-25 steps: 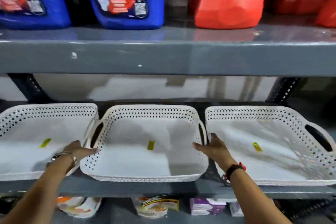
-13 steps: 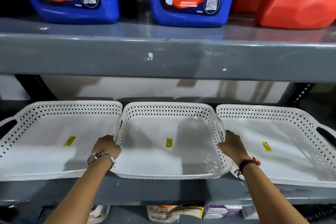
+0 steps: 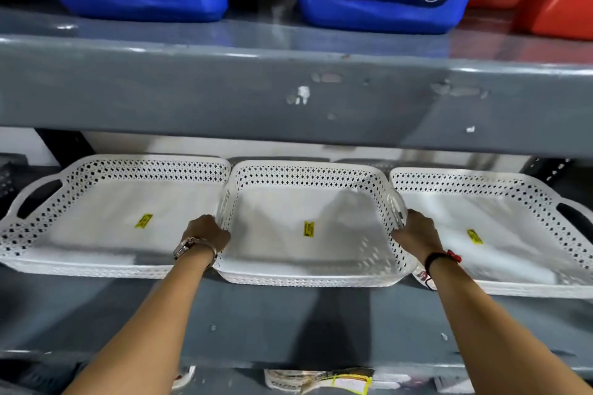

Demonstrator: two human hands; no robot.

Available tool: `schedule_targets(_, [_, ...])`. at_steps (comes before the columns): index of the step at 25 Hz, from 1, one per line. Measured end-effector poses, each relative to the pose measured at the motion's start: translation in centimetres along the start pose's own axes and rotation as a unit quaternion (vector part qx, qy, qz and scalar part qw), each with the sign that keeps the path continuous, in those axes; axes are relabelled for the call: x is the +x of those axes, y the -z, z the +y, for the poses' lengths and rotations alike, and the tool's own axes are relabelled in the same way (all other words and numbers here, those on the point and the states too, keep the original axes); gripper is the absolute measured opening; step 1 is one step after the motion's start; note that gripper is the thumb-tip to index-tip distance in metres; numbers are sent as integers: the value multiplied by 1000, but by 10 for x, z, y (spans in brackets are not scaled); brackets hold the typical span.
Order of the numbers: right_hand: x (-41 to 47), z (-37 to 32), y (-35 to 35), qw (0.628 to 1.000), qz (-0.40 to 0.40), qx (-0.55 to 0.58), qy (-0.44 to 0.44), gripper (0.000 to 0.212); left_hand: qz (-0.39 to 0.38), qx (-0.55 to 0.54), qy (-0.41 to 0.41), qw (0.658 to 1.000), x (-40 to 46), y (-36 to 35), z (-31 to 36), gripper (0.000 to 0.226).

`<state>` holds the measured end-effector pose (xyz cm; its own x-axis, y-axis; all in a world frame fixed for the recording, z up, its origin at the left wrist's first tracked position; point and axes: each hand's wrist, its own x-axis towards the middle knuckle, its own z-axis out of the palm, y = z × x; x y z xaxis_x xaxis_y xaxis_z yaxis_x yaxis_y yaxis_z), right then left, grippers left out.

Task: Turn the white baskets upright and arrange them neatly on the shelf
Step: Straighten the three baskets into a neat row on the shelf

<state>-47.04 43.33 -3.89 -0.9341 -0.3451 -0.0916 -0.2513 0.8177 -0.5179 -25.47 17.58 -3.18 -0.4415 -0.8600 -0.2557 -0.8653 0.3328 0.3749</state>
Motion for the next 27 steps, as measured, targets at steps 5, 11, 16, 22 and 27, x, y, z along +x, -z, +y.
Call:
schedule_targets(5, [-16, 11, 4, 1000, -11, -1, 4, 27, -13, -22, -3, 1000, -14, -1, -9, 39])
schedule_targets(11, [-43, 22, 5, 1000, -18, -17, 3, 32, 1, -10, -49, 999, -37, -1, -34, 35])
schedule_targets(16, [-64, 31, 5, 999, -35, -8, 0, 33, 21, -2, -65, 998, -55, -1, -53, 36])
schedule_targets(22, [-79, 35, 7, 999, -34, -20, 24, 33, 24, 6, -71, 997, -65, -3, -64, 41])
schedule_targets(27, [-79, 35, 8, 999, -36, -20, 26, 34, 23, -3, -72, 997, -66, -3, -64, 39])
